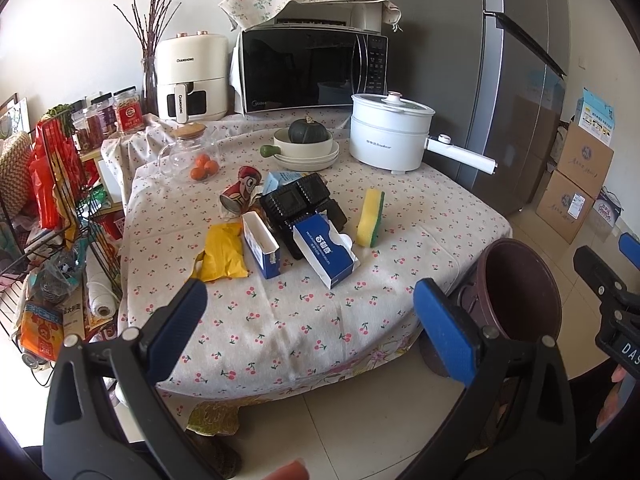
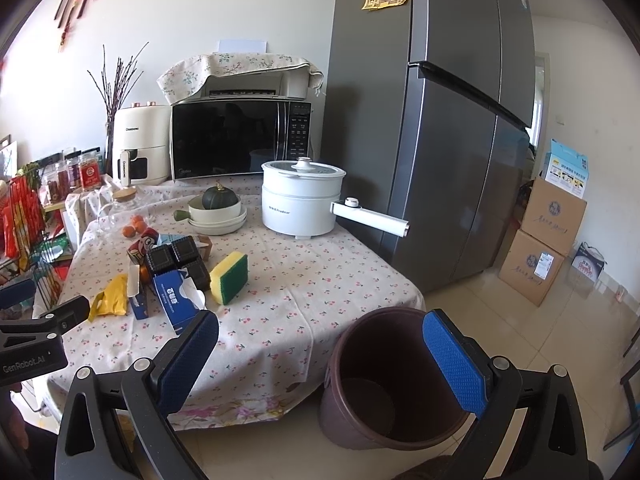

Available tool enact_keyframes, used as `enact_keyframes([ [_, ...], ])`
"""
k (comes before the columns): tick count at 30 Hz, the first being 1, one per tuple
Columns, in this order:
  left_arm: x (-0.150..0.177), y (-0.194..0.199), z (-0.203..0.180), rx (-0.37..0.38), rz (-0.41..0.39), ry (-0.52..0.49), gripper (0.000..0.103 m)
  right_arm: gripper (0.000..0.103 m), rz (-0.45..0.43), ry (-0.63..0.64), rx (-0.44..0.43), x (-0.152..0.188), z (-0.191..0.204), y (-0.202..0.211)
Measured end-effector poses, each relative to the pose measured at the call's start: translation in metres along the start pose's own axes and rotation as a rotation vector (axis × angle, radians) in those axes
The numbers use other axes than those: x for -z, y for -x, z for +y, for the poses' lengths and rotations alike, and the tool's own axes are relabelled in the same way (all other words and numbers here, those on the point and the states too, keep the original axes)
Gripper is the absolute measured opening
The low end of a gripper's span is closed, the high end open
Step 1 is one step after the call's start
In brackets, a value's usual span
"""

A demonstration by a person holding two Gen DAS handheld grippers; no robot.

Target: Collect trash

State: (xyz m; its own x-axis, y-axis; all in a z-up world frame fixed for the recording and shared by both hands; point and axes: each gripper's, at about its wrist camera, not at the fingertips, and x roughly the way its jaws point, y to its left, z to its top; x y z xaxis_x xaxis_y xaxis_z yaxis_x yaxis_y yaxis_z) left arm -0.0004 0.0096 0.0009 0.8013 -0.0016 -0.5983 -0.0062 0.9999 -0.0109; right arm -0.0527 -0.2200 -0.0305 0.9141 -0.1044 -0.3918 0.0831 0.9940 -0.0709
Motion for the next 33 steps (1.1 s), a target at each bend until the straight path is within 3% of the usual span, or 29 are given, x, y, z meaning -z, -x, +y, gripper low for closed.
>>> enact_keyframes([
  [33, 0.0012, 0.0006, 0.0019, 0.002, -0.002, 0.0, 0.103, 0.103, 0.007, -0.003, -0.022, 0.0004, 0.0044, -0.0011],
])
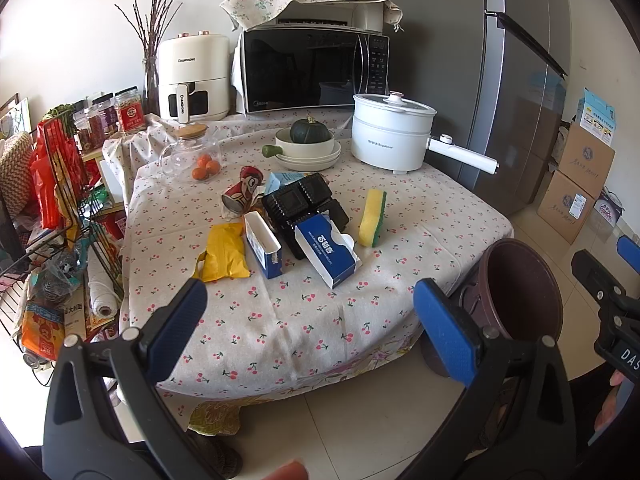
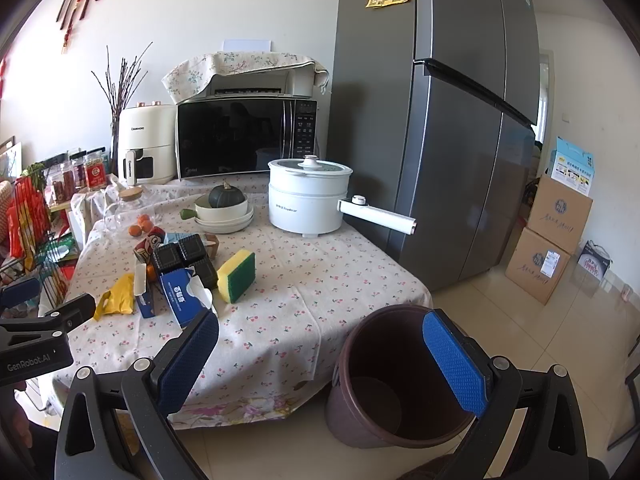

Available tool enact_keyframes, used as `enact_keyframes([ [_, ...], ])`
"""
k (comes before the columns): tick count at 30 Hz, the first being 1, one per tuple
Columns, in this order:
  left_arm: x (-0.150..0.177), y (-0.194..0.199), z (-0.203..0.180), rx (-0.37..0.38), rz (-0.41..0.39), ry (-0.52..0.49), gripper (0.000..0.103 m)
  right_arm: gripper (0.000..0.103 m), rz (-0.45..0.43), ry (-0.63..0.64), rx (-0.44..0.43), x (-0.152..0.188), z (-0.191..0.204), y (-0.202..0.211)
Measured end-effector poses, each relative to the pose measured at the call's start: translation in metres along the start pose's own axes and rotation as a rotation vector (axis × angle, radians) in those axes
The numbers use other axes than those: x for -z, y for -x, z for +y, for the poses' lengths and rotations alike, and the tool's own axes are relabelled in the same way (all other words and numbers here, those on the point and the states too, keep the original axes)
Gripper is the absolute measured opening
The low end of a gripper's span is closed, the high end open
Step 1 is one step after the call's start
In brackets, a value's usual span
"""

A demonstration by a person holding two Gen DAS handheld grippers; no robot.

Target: Collect trash

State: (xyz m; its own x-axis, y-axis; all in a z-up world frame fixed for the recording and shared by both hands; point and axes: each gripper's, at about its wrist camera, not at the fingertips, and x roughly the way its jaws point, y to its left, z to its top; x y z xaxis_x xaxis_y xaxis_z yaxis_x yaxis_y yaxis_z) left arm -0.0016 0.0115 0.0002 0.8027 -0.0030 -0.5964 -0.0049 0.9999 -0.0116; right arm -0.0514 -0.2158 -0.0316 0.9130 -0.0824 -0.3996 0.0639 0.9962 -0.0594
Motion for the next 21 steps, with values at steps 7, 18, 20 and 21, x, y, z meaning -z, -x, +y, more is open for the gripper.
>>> enact_keyframes([
  [7, -0.002, -0.005, 0.007, -0.014, 0.019, 0.006, 0.103, 0.103, 0.006, -0.024, -0.024, -0.007, -0.004, 0.003],
  [18, -0.025, -0.025, 0.011, 0.008, 0.091, -0.029, 0.103, 0.103, 0.114, -0.007, -0.132, -0.052, -0.01, -0.025],
  [20, -0.031, -0.032, 0.012, 0.007, 0.117, -0.064, 0.103, 0.103, 0.17, -0.01, -0.188, -0.06, -0.01, -0.04],
  [21, -0.033, -0.036, 0.014, 0.004, 0.132, -0.078, 0.103, 0.103, 0.2, -0.009, -0.213, -0.065, -0.009, -0.049],
])
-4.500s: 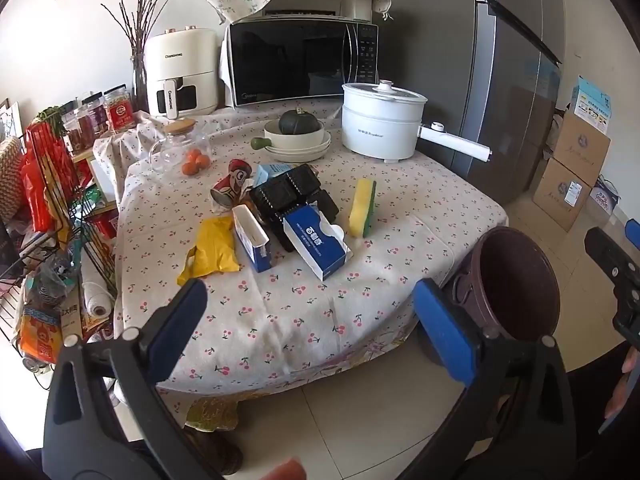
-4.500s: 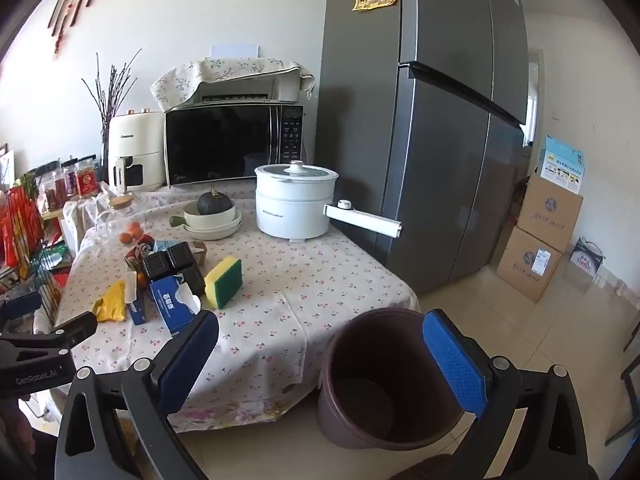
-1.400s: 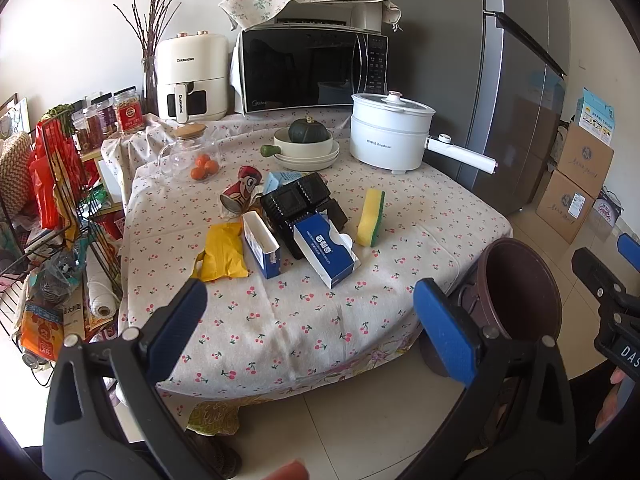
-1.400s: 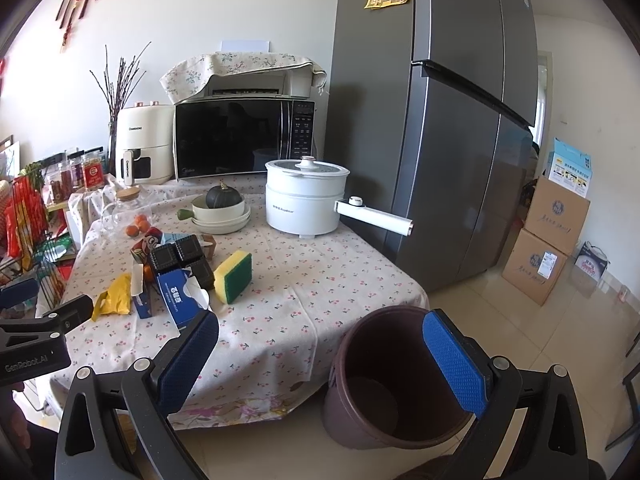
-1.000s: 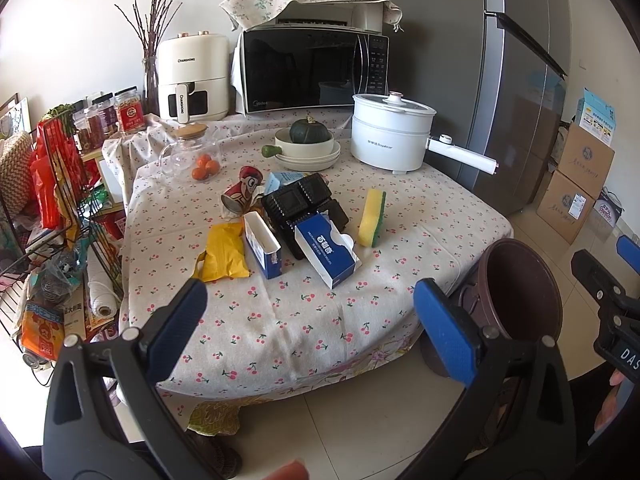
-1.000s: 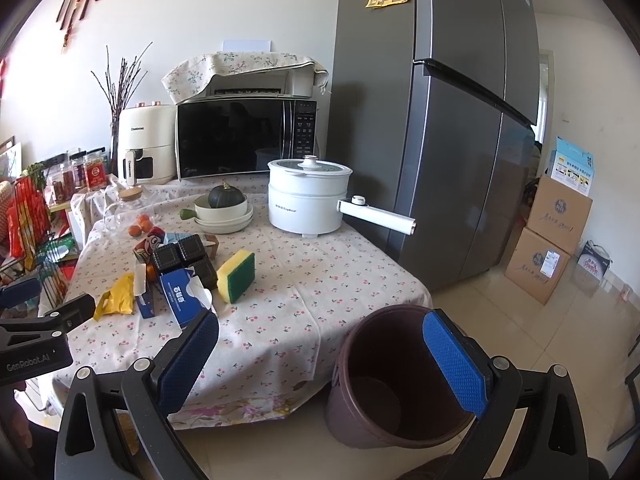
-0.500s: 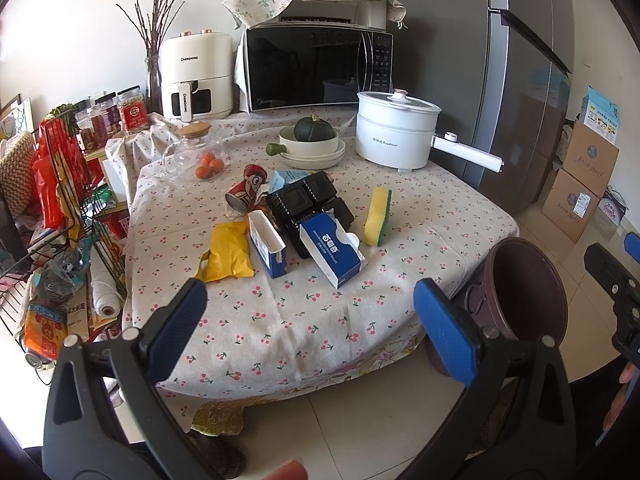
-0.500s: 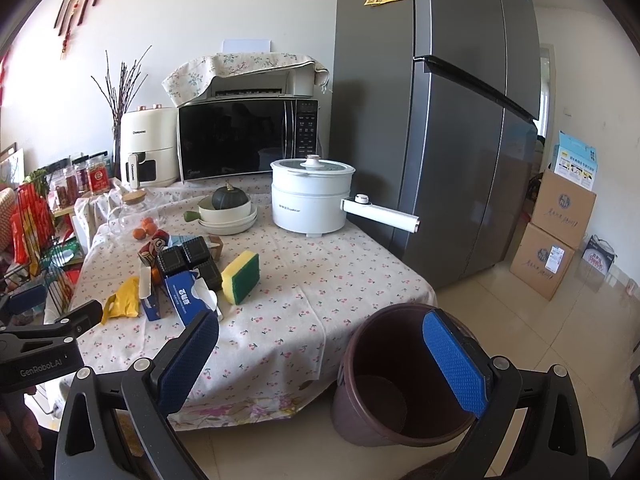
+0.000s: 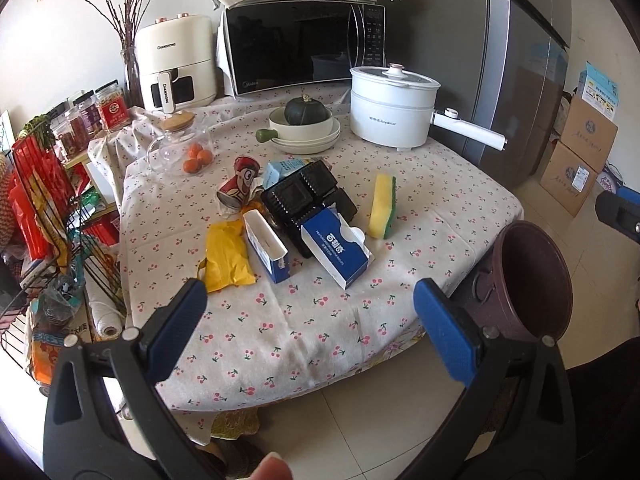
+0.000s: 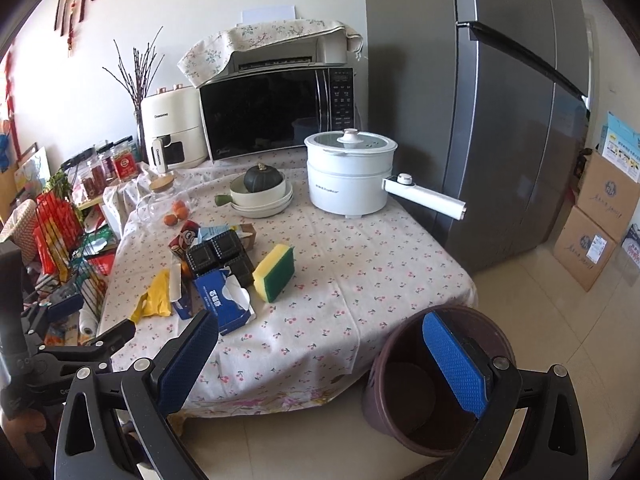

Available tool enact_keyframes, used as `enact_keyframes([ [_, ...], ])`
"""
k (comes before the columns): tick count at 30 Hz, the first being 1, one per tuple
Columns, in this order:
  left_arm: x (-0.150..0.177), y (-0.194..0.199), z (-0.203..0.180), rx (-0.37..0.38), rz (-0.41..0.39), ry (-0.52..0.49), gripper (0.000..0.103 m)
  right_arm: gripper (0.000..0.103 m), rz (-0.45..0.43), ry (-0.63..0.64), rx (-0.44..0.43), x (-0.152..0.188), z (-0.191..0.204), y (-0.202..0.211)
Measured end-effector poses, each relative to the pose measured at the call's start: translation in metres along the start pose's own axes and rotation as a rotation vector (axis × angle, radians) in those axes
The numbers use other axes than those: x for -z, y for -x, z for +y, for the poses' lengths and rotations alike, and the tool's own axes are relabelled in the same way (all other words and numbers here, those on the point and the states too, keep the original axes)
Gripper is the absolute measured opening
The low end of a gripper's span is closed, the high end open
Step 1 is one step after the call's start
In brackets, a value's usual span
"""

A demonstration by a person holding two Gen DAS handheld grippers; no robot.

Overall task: Collect trash
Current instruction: 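Move the left tool toward the blue biscuit box on the table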

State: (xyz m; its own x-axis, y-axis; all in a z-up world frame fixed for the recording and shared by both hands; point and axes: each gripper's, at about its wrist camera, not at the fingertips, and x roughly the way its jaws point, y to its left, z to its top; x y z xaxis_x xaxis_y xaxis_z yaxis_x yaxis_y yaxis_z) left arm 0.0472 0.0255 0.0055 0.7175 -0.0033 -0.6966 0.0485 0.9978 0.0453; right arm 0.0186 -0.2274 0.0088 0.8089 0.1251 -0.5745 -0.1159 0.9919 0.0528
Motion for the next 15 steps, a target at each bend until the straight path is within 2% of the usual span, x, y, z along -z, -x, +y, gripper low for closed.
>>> enact_keyframes([
  [4, -0.01, -0.021, 0.013, 0.006, 0.074, -0.016, 0.103, 0.103, 0.089, -0.008, -0.046, -0.02, -0.005, -0.034],
  [7, -0.017, -0.043, 0.028, 0.049, 0.162, 0.0, 0.103, 0.103, 0.144, -0.019, -0.064, -0.03, -0.009, -0.063],
  [10, -0.023, -0.069, 0.045, 0.055, 0.251, 0.024, 0.103, 0.103, 0.217, -0.029, -0.091, -0.036, -0.01, -0.096],
  [13, -0.028, -0.094, 0.068, 0.062, 0.308, 0.097, 0.103, 0.103, 0.286, -0.031, -0.111, -0.035, -0.009, -0.129],
  [15, -0.029, -0.108, 0.086, 0.071, 0.313, 0.162, 0.103, 0.103, 0.316, -0.044, -0.115, -0.029, -0.012, -0.148],
])
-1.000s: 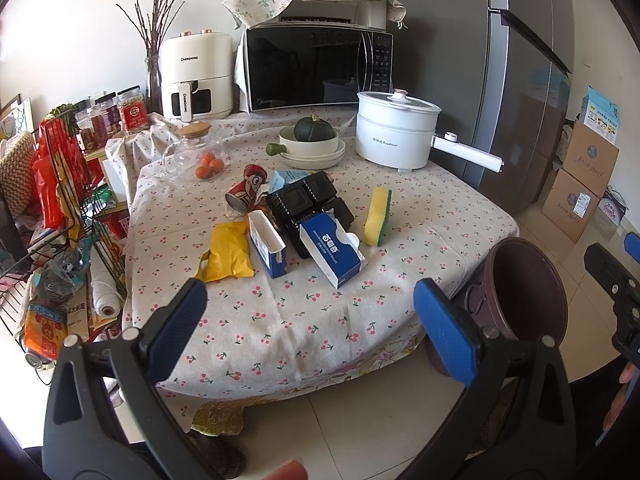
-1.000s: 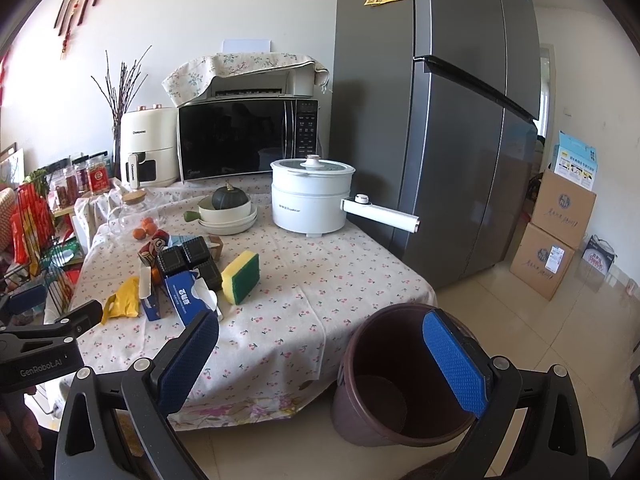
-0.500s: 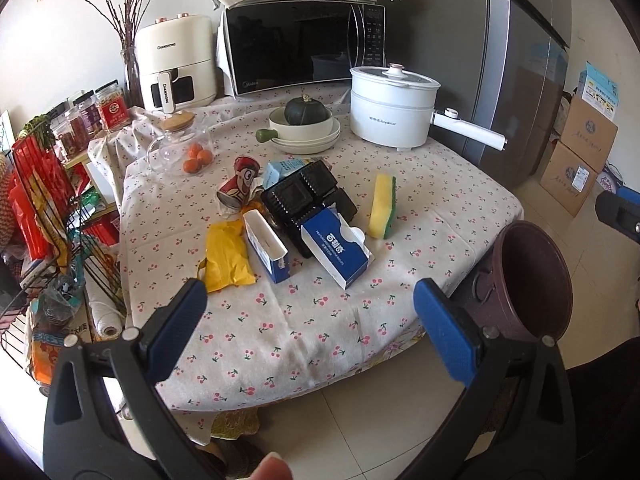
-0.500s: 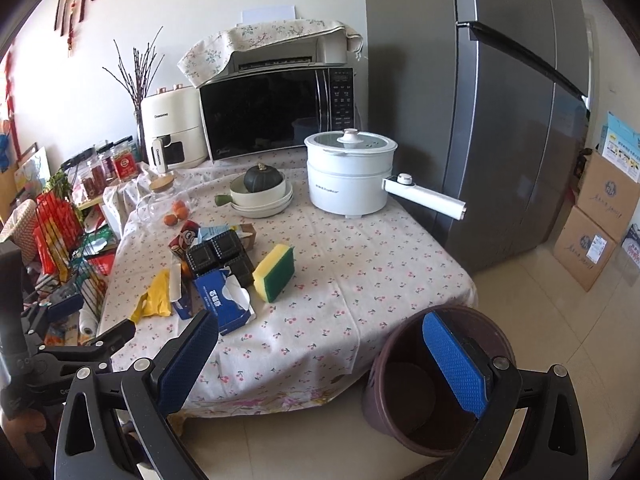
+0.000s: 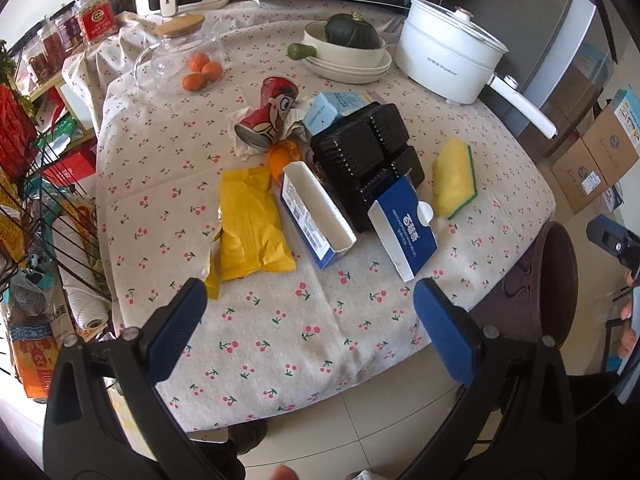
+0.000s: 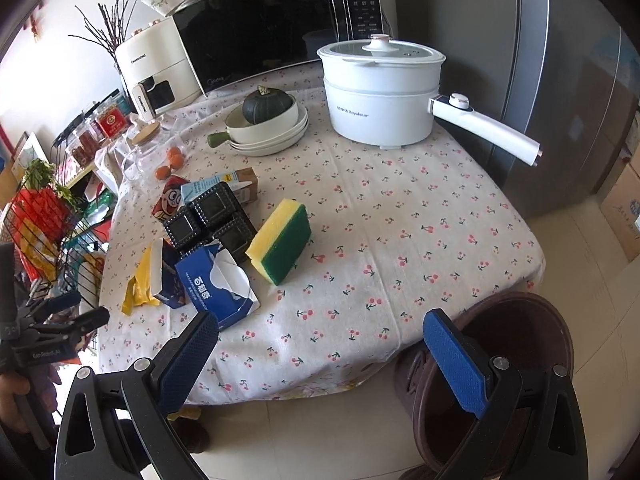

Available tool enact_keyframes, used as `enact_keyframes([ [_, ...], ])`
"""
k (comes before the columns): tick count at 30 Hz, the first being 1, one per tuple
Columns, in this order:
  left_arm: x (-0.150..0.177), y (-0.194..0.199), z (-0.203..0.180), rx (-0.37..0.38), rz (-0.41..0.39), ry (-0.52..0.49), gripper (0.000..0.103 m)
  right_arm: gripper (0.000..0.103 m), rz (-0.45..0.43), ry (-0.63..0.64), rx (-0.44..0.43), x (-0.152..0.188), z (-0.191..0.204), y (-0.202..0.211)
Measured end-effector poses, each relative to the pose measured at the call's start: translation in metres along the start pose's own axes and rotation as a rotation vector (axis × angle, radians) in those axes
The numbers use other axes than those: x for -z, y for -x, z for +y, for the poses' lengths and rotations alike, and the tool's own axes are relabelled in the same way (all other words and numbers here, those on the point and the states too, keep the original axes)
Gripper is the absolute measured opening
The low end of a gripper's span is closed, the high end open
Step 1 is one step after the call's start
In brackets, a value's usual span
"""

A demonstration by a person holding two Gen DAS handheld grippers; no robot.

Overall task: Collect trash
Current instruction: 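Move the left tool toward the blue biscuit box on the table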

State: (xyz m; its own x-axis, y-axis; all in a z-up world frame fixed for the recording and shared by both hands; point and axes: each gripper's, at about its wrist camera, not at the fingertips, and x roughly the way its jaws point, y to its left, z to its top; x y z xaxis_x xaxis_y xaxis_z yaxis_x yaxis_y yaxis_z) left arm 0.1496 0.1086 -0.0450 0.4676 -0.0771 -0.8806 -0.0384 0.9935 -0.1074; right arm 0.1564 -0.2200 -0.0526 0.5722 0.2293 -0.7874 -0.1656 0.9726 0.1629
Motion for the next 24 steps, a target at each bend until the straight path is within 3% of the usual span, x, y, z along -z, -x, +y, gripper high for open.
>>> enact_keyframes([
  [4, -0.01, -0.03, 0.026, 0.047, 0.043, 0.107, 0.102, 0.103, 0.093, -0.027, -0.02, 0.001, -0.008, -0.032],
  [11, -0.029, -0.065, 0.013, 0.141, 0.079, 0.176, 0.096, 0.103, 0.144, -0.036, -0.064, -0.014, 0.003, -0.055],
  [15, -0.038, -0.085, 0.003, 0.083, 0.103, 0.154, 0.092, 0.103, 0.147, -0.034, -0.065, -0.018, 0.009, -0.061],
  [17, -0.038, -0.093, 0.001, 0.054, 0.127, 0.141, 0.083, 0.103, 0.15, -0.039, -0.073, -0.019, 0.01, -0.064],
  [21, -0.035, -0.088, 0.012, -0.024, 0.113, 0.127, 0.077, 0.103, 0.152, -0.033, -0.074, -0.018, 0.014, -0.065],
  [24, -0.028, -0.081, 0.028, -0.025, 0.111, 0.154, 0.074, 0.103, 0.152, -0.024, -0.071, -0.018, 0.017, -0.065],
])
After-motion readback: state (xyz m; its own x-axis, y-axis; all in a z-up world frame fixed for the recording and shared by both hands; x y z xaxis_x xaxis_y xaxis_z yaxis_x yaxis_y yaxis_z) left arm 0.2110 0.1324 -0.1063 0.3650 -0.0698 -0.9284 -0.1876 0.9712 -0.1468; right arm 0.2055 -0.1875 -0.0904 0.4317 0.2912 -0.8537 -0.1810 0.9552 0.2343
